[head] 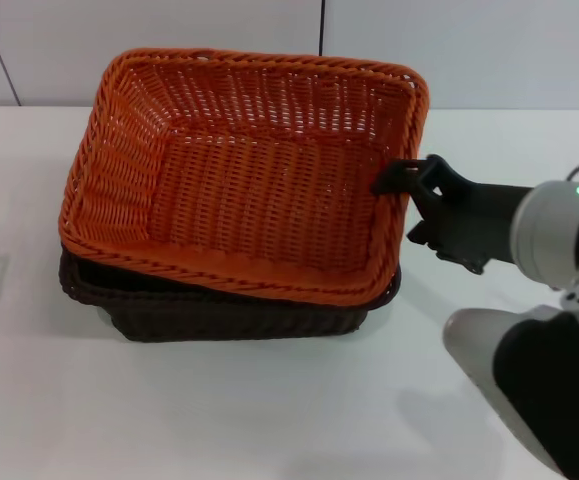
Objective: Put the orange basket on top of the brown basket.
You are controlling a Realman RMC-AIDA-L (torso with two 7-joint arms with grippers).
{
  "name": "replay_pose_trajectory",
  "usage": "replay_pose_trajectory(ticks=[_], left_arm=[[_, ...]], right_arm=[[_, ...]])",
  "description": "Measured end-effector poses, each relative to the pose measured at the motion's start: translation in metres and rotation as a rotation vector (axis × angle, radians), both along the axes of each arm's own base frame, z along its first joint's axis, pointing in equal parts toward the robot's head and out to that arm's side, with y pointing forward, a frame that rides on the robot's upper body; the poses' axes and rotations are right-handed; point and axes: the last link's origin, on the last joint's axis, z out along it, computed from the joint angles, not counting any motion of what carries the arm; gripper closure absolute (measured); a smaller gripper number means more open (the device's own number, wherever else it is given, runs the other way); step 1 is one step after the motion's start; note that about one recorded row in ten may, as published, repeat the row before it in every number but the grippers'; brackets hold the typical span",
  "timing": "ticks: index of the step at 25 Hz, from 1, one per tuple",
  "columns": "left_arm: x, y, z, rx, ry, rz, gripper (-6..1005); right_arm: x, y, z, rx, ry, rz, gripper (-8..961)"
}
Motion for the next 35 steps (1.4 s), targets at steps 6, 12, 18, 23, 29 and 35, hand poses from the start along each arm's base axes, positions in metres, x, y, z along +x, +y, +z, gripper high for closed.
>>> replay_pose_trajectory(ticks=[6,12,18,23,29,35], left_arm=[[-0.002,0.001,0.000,-0.006,0.009,0.005,172],[-0.003,0.008,-0.003,-0.039,0.039,0.006,172],[0.001,0.017,-0.005,-0.055,0.045,-0.007,172],[0.002,0.018,-0.005,-0.059,0.050,-0.012,172],[-0.001,0.014,0.002,-0.011,0.048,-0.008,172],[0.002,0.013,0.010,0.046,0.055,-0.031,172]], right_arm=[[0.016,-0.010,0.011,0.059,0.066,-0.069,335],[0.017,0.001,0.028,0.250,0.283,-0.028,335],[0.003,0.006,0.027,0.330,0.445,0.065,335],[0.029,0.038,0.062,0.541,0.765,0.020,335],[0.141,0.052,0.099,0.929,1.572,-0.255,335],[0.230,0.022,0.091,1.192,2.048,-0.439,335]])
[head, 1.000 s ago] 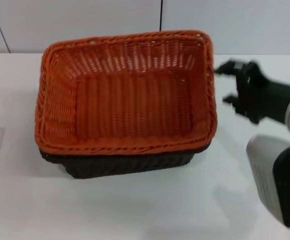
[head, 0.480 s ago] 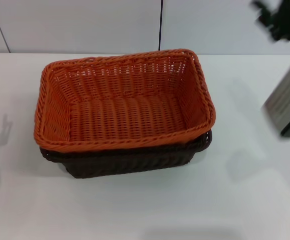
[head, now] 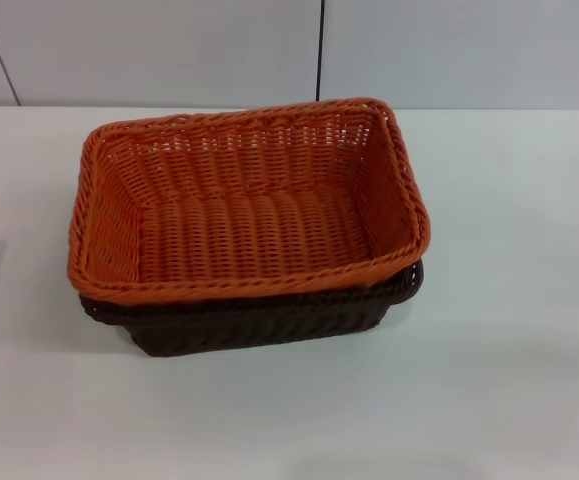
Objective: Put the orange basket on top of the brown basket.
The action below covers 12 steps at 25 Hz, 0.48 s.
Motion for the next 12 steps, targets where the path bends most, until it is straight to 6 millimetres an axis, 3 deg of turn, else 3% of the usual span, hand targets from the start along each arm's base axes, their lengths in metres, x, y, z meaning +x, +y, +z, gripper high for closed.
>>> replay_pose_trajectory(ticks=[4,9,12], left_arm=[[0.001,-0.002,0.004,0.022,0.007,-0.014,172],[0.000,-0.005,0.004,0.028,0.014,-0.014,172],[0.000,-0.005,0.004,0.027,0.015,-0.015,172]], right_arm=[[0.059,-0.043,-0.006,0.165,0.280,-0.018,335],[0.074,-0.063,-0.016,0.165,0.260,-0.048,335],[0.073,-0.066,-0.019,0.160,0.228,-0.042,335]])
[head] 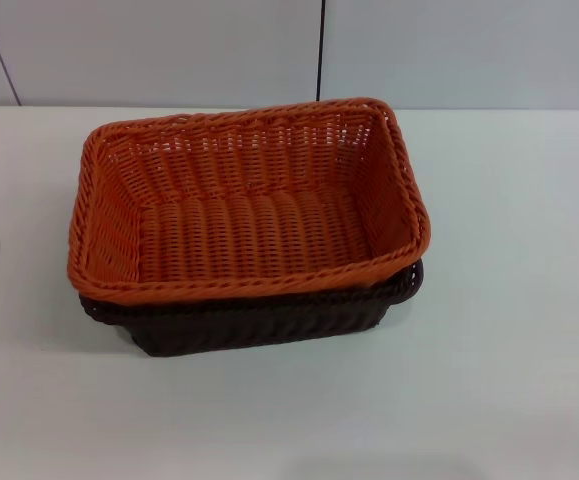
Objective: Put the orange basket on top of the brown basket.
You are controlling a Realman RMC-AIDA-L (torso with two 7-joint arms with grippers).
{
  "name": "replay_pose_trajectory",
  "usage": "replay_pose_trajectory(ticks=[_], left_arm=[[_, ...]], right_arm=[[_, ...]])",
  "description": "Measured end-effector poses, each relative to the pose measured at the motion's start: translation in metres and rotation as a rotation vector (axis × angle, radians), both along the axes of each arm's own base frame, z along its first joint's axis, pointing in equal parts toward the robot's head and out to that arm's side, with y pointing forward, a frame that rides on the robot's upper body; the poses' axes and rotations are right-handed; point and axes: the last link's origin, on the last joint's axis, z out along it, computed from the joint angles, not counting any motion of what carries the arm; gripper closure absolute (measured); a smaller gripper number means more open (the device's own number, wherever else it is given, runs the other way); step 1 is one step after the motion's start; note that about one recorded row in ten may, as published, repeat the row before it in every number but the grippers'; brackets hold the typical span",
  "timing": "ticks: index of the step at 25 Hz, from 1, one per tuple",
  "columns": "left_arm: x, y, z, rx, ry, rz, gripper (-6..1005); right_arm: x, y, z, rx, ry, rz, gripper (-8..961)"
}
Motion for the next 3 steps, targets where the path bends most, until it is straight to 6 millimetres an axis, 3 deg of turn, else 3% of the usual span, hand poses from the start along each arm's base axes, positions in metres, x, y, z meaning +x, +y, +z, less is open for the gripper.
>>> replay_pose_trajectory(ticks=[3], left_arm=[[-0.0003,-0.0004,0.0001,0.000,0.000,0.000,172]], right_arm=[[-0.0020,-0.0015,-0.0013,-0.001,-0.015,0.005,335]])
